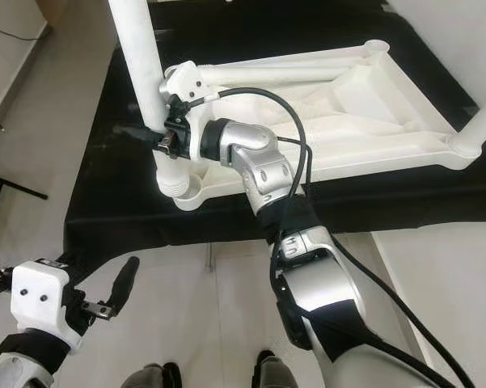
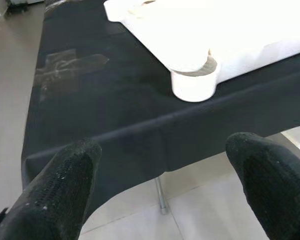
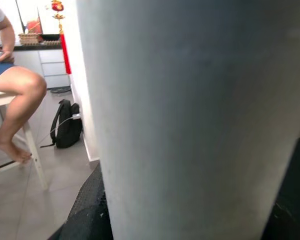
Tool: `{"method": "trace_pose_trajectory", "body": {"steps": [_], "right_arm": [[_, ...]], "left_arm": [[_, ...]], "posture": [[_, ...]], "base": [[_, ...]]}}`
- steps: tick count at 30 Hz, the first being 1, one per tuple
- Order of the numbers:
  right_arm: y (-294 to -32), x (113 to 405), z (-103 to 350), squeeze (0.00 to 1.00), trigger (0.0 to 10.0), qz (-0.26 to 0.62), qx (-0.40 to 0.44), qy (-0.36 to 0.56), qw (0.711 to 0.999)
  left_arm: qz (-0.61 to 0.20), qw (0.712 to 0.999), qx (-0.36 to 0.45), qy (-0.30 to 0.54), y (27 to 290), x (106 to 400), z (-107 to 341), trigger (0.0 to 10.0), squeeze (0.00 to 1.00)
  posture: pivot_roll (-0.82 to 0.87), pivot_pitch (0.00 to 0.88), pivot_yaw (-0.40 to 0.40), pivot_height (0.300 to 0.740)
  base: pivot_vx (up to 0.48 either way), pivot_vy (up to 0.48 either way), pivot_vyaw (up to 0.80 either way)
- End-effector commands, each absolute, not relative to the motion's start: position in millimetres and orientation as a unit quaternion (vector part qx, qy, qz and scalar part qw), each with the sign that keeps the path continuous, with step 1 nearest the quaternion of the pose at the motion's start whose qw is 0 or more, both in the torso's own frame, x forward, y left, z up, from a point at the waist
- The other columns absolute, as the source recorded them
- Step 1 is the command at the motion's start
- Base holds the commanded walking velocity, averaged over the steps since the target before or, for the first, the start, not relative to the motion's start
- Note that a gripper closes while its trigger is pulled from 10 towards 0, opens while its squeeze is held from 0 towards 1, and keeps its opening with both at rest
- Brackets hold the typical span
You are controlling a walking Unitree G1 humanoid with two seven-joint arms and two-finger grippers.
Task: Building children table
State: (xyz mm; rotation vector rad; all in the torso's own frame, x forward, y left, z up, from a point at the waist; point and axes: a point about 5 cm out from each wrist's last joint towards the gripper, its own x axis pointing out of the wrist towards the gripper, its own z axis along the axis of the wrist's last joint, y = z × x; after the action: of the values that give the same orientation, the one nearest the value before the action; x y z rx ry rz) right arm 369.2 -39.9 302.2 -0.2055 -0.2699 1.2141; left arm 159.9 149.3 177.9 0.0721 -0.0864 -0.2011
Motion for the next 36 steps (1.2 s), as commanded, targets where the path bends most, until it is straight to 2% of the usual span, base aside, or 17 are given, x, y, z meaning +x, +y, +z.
{"method": "trace_pose_trajectory", "body": {"steps": [1, 3, 7, 9, 10, 11, 12, 16, 19, 20, 24, 25, 26, 29, 33, 35, 36], "right_arm": [[-38, 366, 307, 0.00, 10.0, 0.583, -0.096, -0.139, 0.794], [-39, 366, 308, 0.00, 10.0, 0.589, -0.100, -0.139, 0.790], [-44, 361, 304, 0.00, 10.0, 0.639, -0.124, -0.122, 0.749], [-44, 361, 304, 0.00, 10.0, 0.639, -0.124, -0.122, 0.749], [-44, 359, 303, 0.00, 10.0, 0.657, -0.134, -0.116, 0.733], [-44, 359, 303, 0.00, 10.0, 0.657, -0.134, -0.116, 0.733], [-44, 355, 303, 0.00, 10.0, 0.688, -0.150, -0.105, 0.702], [-44, 354, 303, 0.00, 10.0, 0.696, -0.155, -0.102, 0.694], [-42, 350, 301, 0.00, 10.0, 0.732, -0.203, -0.077, 0.646], [-42, 350, 301, 0.00, 10.0, 0.732, -0.203, -0.077, 0.646], [-40, 346, 299, 0.00, 10.0, 0.754, -0.225, -0.063, 0.613], [-39, 343, 299, 0.00, 10.0, 0.768, -0.236, -0.056, 0.593], [-39, 343, 299, 0.00, 10.0, 0.768, -0.236, -0.056, 0.593], [-28, 335, 301, 0.00, 10.0, 0.800, -0.273, -0.037, 0.533], [-21, 334, 303, 0.00, 10.0, 0.804, -0.282, -0.032, 0.523], [-15, 336, 304, 0.00, 10.0, 0.799, -0.283, -0.034, 0.529], [-8, 339, 307, 0.00, 10.0, 0.786, -0.276, -0.039, 0.552]], "left_arm": [[-0.106, 0.992, 0.048, -0.042, 149, 156, 178, 10.0, 0.00], [-0.107, 0.992, 0.048, -0.043, 149, 156, 178, 10.0, 0.00], [-0.111, 0.992, 0.046, -0.045, 147, 152, 179, 10.0, 0.00], [-0.111, 0.992, 0.046, -0.045, 147, 152, 179, 10.0, 0.00], [-0.111, 0.992, 0.045, -0.045, 147, 152, 179, 10.0, 0.00], [-0.111, 0.992, 0.045, -0.045, 147, 152, 179, 10.0, 0.00], [-0.112, 0.992, 0.046, -0.046, 147, 150, 181, 10.0, 0.00], [-0.112, 0.992, 0.046, -0.046, 147, 150, 181, 10.0, 0.00], [-0.112, 0.992, 0.046, -0.047, 147, 151, 182, 10.0, 0.00], [-0.112, 0.992, 0.046, -0.047, 147, 151, 182, 10.0, 0.00], [-0.112, 0.992, 0.046, -0.048, 147, 151, 182, 10.0, 0.00], [-0.112, 0.991, 0.046, -0.048, 147, 151, 182, 10.0, 0.00], [-0.112, 0.991, 0.046, -0.048, 147, 151, 182, 10.0, 0.00], [-0.111, 0.991, 0.046, -0.049, 147, 152, 182, 10.0, 0.00], [-0.110, 0.992, 0.047, -0.050, 147, 153, 182, 10.0, 0.00], [-0.110, 0.992, 0.047, -0.051, 147, 153, 183, 10.0, 0.00], [-0.110, 0.992, 0.047, -0.052, 147, 154, 183, 10.0, 0.00]], "posture": [[0.07, 0.344, 0.048, 0.740], [0.07, 0.346, 0.049, 0.740], [0.07, 0.367, 0.051, 0.740], [0.07, 0.367, 0.051, 0.740], [0.07, 0.374, 0.051, 0.740], [0.07, 0.374, 0.051, 0.740], [0.07, 0.384, 0.047, 0.740], [0.07, 0.384, 0.047, 0.740], [0.07, 0.390, 0.044, 0.740], [0.07, 0.390, 0.044, 0.740], [0.07, 0.394, 0.043, 0.740], [0.07, 0.394, 0.043, 0.740], [0.07, 0.394, 0.043, 0.740], [0.06, 0.398, 0.041, 0.740], [0.06, 0.400, 0.037, 0.740], [0.06, 0.402, 0.035, 0.740], [0.06, 0.403, 0.033, 0.740]], "base": [[0.000, 0.000, 0.00], [0.000, 0.000, 0.00], [0.000, 0.000, 0.00], [0.000, 0.000, 0.00], [0.000, 0.000, 0.00], [0.000, 0.000, 0.00], [0.000, 0.000, 0.00], [0.000, 0.000, 0.00], [0.000, 0.000, 0.00], [0.000, 0.000, 0.00], [0.000, 0.000, 0.00], [0.000, 0.000, 0.00], [0.000, 0.000, 0.00], [0.000, 0.000, 0.00], [0.000, 0.000, 0.00], [0.000, 0.000, 0.00], [0.000, 0.000, 0.00]]}}
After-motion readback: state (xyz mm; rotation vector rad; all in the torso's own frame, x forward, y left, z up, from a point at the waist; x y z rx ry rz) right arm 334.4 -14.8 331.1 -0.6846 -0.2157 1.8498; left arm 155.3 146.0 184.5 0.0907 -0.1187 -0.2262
